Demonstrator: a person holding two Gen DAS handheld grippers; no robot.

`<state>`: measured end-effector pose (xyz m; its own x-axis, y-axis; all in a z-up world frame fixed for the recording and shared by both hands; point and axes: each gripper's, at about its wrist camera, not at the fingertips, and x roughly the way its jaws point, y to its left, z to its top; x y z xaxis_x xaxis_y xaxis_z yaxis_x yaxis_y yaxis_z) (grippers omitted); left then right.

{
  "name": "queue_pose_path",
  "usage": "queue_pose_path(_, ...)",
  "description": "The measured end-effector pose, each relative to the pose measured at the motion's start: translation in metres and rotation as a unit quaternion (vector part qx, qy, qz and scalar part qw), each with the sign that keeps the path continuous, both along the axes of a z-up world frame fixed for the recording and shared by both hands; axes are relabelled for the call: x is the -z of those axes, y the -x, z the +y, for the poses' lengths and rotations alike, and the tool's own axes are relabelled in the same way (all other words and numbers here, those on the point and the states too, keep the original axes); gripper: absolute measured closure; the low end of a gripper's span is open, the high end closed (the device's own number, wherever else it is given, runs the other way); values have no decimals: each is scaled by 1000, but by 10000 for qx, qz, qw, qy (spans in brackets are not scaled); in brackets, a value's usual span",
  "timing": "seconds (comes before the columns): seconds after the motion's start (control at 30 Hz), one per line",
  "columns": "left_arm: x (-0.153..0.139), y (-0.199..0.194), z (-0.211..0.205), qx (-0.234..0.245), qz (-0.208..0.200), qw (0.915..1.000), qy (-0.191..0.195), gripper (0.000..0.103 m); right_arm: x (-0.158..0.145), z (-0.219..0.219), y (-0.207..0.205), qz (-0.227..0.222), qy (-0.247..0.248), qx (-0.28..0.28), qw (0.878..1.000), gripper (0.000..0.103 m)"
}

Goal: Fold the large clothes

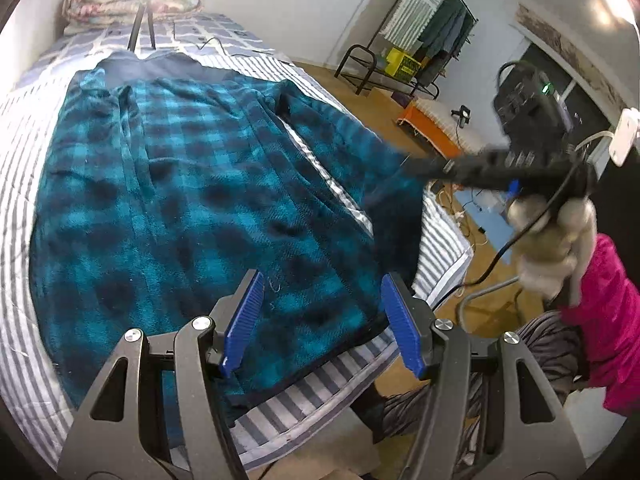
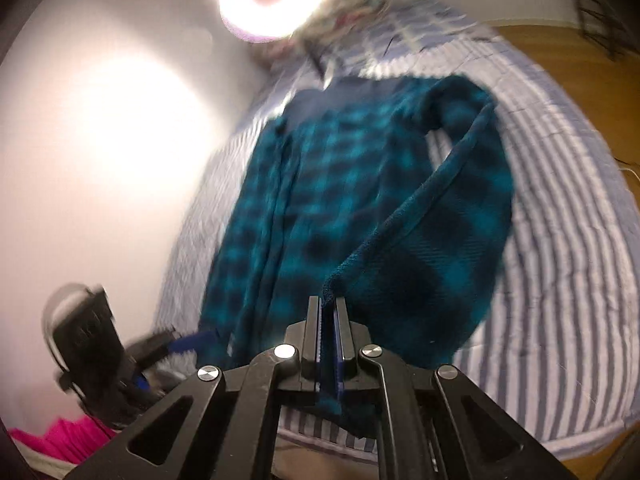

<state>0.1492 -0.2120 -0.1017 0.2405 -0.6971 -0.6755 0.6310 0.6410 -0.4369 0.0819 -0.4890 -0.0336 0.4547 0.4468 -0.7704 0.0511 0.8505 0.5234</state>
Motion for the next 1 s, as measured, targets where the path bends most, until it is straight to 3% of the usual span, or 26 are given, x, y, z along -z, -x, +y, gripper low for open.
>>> queue_pose_path(0.1, 2, -11, -5, 8, 132, 9998, 165, 41, 21, 12, -8, 285, 237, -365, 9986, 95)
queue_pose_path(0.17, 4, -17, -11, 74, 163, 9996, 223, 41, 26, 14, -7, 286, 581, -431, 9970, 76)
queue_pose_path(0.2, 6, -22, -17, 136, 191, 9995, 226, 41, 27, 11, -5, 231, 589, -439, 9970, 74)
queue_pose_path(0.4, 29, -50, -59, 362, 383, 9985, 142, 41, 20, -34, 2, -50, 125, -43, 9999, 72)
queue_pose_path(0.57, 72, -81, -73, 276, 1329, 9901, 356, 41, 11, -75, -7, -129, 137, 376, 9991, 69)
queue_pose_path(0.7, 81, -74, -78, 456, 1526, 9859, 508, 41, 3, -97, -28, -223, 364, 606, 9973, 62)
queue_pose_path(0.73, 79, -69, -81, 552, 1437, 9871, 445, 45, 2, -102, -37, -239, 432, 628, 9968, 59)
queue_pose_path(0.83, 70, -52, -92, 853, 1131, 9898, 128, 94, 1, -111, -63, -246, 706, 678, 9949, 55)
queue_pose_path(1.0, 40, -16, -93, 1105, 560, 9922, 172, 97, 13, -138, -117, -44, 878, 1012, 9910, 54)
